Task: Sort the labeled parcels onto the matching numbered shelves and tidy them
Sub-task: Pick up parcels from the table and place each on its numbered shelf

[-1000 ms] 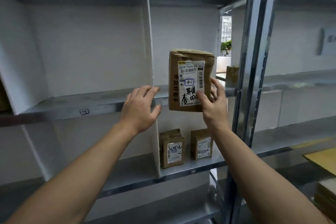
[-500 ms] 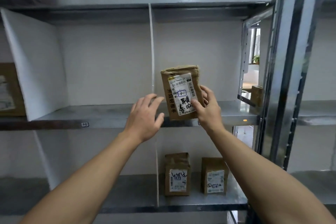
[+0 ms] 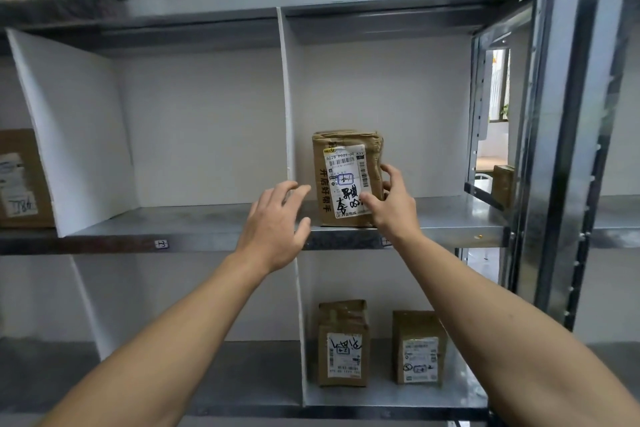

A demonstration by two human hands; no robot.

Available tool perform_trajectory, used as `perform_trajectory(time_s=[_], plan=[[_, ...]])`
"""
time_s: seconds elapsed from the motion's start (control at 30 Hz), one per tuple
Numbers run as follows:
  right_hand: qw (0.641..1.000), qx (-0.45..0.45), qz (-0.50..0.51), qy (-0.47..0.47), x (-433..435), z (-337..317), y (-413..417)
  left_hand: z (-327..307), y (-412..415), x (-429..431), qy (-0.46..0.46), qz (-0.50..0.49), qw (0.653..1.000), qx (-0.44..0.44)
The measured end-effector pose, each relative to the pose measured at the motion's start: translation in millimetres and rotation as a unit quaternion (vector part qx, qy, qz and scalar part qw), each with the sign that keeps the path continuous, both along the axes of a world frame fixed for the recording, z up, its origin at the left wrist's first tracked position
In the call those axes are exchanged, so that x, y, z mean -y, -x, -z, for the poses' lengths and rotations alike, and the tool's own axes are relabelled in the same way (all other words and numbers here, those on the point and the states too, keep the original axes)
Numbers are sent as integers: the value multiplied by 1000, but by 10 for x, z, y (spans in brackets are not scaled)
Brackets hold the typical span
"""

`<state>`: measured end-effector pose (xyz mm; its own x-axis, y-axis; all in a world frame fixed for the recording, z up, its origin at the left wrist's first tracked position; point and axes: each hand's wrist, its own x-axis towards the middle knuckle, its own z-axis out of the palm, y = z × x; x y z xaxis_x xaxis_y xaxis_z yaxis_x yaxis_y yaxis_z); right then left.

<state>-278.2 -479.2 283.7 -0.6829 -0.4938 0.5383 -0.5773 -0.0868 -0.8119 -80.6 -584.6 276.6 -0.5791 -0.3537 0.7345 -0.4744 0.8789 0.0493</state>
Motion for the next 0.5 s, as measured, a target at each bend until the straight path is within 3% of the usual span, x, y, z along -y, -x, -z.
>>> perform_trajectory(time_s=[0.5], plan=[[999,-12,-5,-34,189,-59,115,94,-2,155,39,10,999,22]])
